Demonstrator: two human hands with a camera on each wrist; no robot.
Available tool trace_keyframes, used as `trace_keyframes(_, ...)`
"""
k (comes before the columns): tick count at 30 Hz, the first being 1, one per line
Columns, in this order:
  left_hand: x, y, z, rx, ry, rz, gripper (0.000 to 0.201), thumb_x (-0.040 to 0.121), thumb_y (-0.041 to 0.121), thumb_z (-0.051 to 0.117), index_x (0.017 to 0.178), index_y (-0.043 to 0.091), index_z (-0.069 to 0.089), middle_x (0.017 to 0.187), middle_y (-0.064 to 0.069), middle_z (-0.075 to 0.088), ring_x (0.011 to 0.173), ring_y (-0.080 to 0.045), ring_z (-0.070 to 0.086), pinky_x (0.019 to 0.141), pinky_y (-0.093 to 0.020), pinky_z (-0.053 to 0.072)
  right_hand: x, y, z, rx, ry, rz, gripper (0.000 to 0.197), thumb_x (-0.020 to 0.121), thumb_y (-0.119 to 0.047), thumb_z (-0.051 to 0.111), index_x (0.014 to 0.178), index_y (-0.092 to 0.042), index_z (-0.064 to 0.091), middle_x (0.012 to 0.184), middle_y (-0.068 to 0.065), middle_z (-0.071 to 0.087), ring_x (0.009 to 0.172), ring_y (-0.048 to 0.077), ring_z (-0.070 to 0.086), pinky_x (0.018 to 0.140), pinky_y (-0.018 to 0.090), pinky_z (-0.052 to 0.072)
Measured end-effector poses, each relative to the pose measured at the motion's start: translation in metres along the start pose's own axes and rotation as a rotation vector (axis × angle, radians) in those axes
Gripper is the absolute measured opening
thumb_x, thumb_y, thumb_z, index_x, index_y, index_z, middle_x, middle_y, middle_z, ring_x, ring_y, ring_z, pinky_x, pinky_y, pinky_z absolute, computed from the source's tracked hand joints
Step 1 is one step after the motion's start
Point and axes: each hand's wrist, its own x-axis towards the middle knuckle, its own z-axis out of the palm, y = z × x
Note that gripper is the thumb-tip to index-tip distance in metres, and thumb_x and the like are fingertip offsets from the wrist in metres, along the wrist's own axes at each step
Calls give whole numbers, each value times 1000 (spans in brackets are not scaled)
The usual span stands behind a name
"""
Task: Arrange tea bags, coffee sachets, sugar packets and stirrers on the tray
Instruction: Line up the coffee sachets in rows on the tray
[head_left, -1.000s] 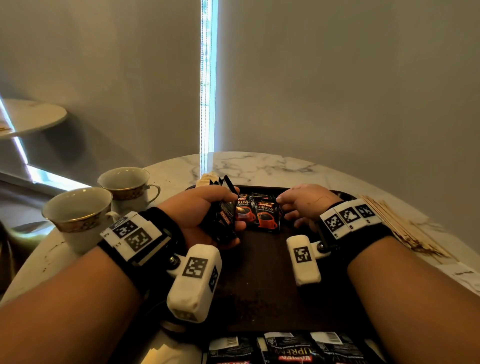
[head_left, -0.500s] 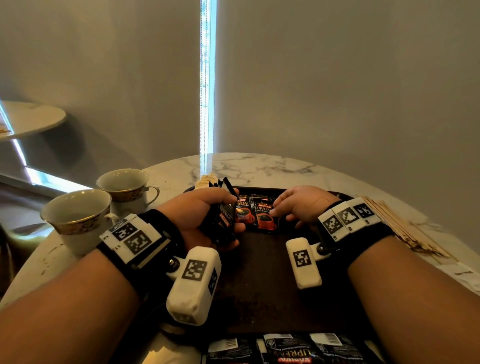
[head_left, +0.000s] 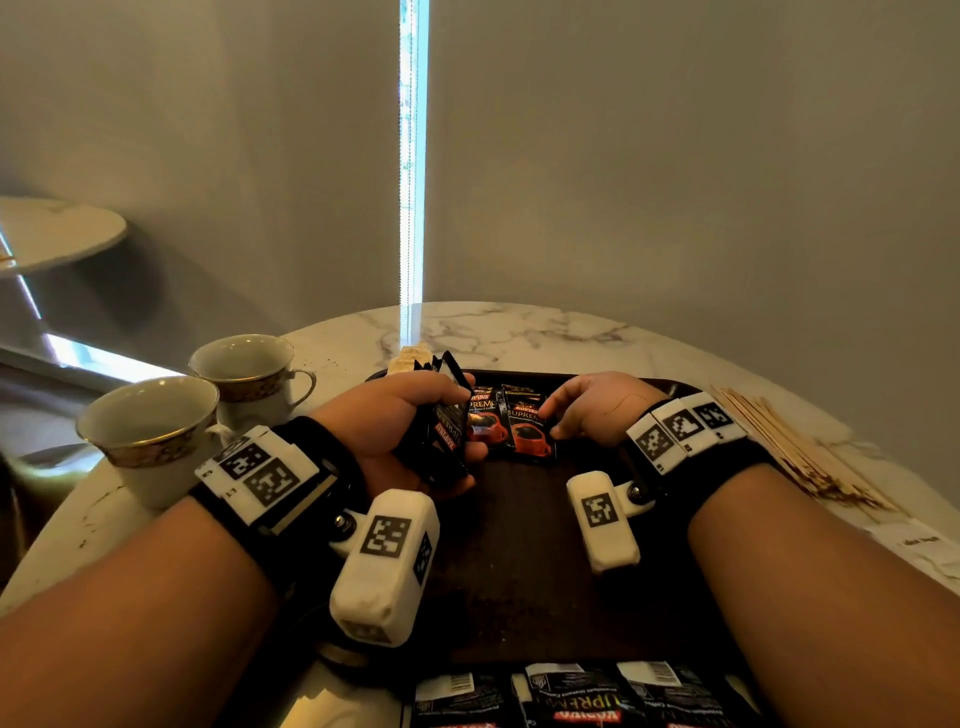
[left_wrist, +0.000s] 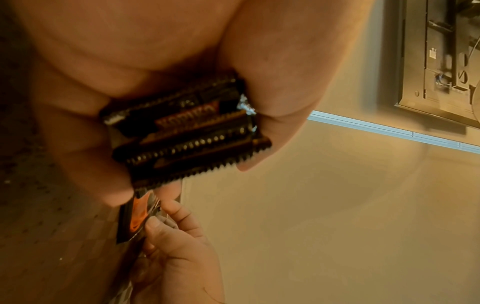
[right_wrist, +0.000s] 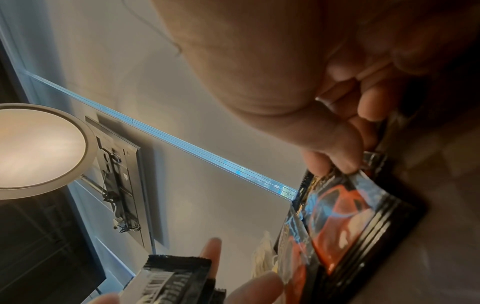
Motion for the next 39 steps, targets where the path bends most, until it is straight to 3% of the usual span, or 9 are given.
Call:
trace_keyframes(4,1,0,0,0,1,-9,49,69,19,66,118,24,64,79,-9,75,70,-24,69,67,-43,59,-3,-1,-3,52,33,-18,7,89,-19,71,96,-18,70,93,1,66,81,14,59,67,28,48)
trace_keyframes(7,-1,0,2,-4,10,-7,34,81,18,62,115,22,63,77,-7,74,71,-23,68,71,-42,55,-6,-3,-4,304,-17,12,10,92,-20,66,92,-11,62,80,7,61,64,17,57,52,29,43)
trace_keyframes(9,-2,0,2,-5,9,1,45,76,18,64,121,24,63,77,-7,74,72,-23,67,72,-43,55,-9,-7,-5,431,-117,65,13,96,-19,61,92,-6,60,74,7,65,57,17,61,46,26,45)
trace_keyframes(14,-3,1,2,22,-6,11,60,69,20,65,128,27,61,75,-7,74,73,-24,68,73,-43,55,-12,-8,6,488,-313,120,26,101,-25,52,96,-1,60,81,14,69,64,23,69,50,26,54)
trace_keyframes(26,-2,1,1,24,8,-14,50,69,20,65,119,23,61,76,-8,75,72,-23,69,73,-44,55,-6,-3,2,416,-241,147,25,97,-27,53,96,-5,66,75,6,68,55,13,53,45,22,36)
trace_keyframes(30,-2,1,1,20,-5,-16,52,69,20,65,121,26,61,79,-8,75,73,-23,69,72,-44,56,-1,0,0,456,-106,140,23,88,-29,62,98,-9,67,60,-1,53,48,11,39,41,23,30)
trace_keyframes(34,-3,1,2,22,-7,-9,58,69,19,64,125,27,60,77,-8,75,73,-23,68,74,-44,55,8,3,-6,428,-6,105,47,65,-45,70,100,-12,73,87,4,61,77,20,57,59,34,48)
trace_keyframes(37,-3,1,3,21,-23,-9,56,70,19,62,126,25,59,75,-8,75,72,-23,67,76,-44,53,9,6,-3,433,-80,116,36,75,-44,70,96,-16,73,111,10,64,108,29,57,74,39,48)
trace_keyframes(39,-3,1,3,20,-18,-8,57,70,19,63,126,26,60,76,-8,75,71,-23,68,76,-44,53,9,6,0,423,-108,109,28,82,-42,69,93,-17,72,105,3,66,111,28,55,75,38,45)
